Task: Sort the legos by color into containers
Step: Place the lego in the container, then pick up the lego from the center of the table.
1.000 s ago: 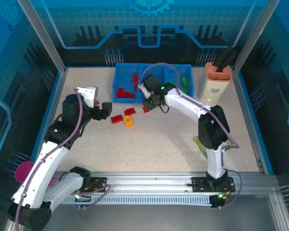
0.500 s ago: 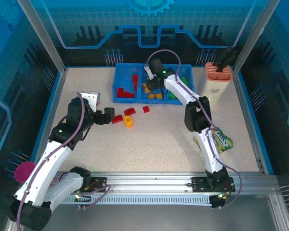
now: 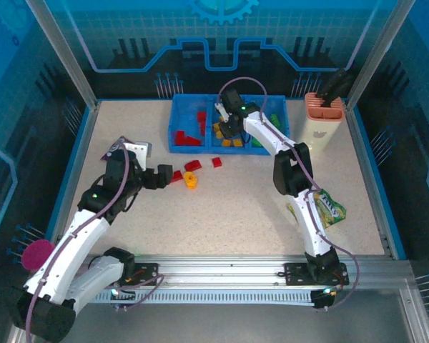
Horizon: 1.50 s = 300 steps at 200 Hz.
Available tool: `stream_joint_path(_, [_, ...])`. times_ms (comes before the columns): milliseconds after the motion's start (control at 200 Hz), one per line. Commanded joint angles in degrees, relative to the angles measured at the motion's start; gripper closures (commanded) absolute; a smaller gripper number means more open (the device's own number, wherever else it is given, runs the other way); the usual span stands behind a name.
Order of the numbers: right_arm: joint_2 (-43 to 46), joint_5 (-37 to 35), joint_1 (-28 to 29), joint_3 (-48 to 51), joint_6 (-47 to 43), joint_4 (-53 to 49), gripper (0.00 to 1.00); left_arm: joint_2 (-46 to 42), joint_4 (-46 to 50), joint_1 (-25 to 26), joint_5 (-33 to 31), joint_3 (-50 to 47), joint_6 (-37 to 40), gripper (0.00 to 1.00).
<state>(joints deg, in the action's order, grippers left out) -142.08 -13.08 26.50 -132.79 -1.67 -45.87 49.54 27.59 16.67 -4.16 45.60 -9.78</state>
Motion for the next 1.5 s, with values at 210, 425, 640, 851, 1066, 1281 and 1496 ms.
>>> stream_joint_path(210, [2.42,-1.33,1.04,-0.51,-2.39,-1.18,0.49,0.8,-1.92,3.05,0.52,-0.7,-3.39,0.06])
stream_joint_path(425, [6.03,0.8,2.39,-1.27,-2.11,-1.34,0.5,5.02,-3.71,7.38,-2.19,-0.01,-6.9,0.06])
stream_joint_path(640, [15.4,4.48,2.84,3.92,-1.14,-0.36,0.49,15.05,-8.28,15.3,-7.05,2.1,-16.31,0.08])
stream_joint_path(851, [26.98,10.47,1.67,16.16,2.41,5.04,0.45,29.12,-10.07,22.03,-12.84,9.36,-19.0,0.11])
stream_joint_path(1066, [37.64,14.71,-1.02,31.05,6.29,12.75,0.42,42.95,-6.4,22.75,-14.18,19.87,-20.82,0.1])
stream_joint_path(1281, [45.27,18.46,-4.52,43.0,9.36,18.22,0.41,52.33,-6.28,22.79,-15.41,26.39,-25.92,0.12])
stream_joint_path(1496, [49.4,22.15,-6.95,49.99,13.36,24.37,0.41,60.88,-3.11,23.04,-18.09,34.62,-30.05,0.15])
